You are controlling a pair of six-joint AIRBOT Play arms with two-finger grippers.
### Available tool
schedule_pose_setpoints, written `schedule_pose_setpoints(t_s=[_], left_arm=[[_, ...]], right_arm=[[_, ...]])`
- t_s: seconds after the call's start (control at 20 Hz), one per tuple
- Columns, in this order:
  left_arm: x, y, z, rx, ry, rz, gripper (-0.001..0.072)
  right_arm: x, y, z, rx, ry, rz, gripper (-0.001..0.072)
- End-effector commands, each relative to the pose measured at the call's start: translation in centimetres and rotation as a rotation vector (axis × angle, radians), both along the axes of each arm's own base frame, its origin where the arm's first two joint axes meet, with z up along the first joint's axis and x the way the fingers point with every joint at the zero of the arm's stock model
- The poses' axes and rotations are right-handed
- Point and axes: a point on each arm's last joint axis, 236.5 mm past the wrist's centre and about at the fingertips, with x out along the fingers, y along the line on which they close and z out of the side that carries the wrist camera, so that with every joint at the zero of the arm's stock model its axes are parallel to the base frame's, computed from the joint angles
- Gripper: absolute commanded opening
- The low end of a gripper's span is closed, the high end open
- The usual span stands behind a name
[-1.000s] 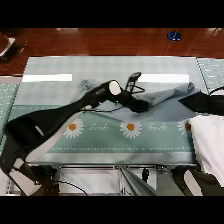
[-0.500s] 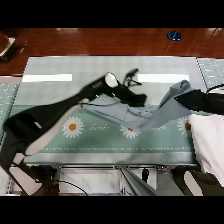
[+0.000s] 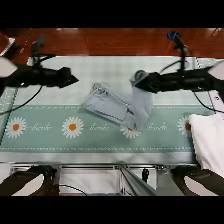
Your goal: Fold the shirts.
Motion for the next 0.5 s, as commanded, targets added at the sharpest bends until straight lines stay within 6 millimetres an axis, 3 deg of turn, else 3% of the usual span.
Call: schedule_pose_setpoints(t_s=[0.0, 0.15, 0.3, 0.35, 0.45], left_arm=[[-5.1, 2.7, 0.8, -0.022, -0.09, 0.095, 0.0014], [-8.8, 2.2, -0.9, -0.041, -0.083, 0.084, 0.0013], [-10.2, 2.1, -3.4, -0.049, -0.034, 0.089, 0.0013], [-10.2, 2.3, -4.1, -0.048, -0.024, 0.102, 0.0014], [-9.4, 2.8, -5.3, -0.052, -0.024, 0.148, 0.0014]], right_arm=[[3.4, 6.9, -3.6, -0.004, 0.033, 0.077, 0.0018], [4.8, 10.6, -7.3, -0.015, 0.099, 0.113, 0.0018], [5.3, 13.0, -10.1, -0.026, 0.141, 0.144, 0.0041], [5.6, 13.7, -10.6, -0.023, 0.15, 0.135, 0.0129], [5.8, 14.8, -10.9, -0.008, 0.158, 0.135, 0.042]])
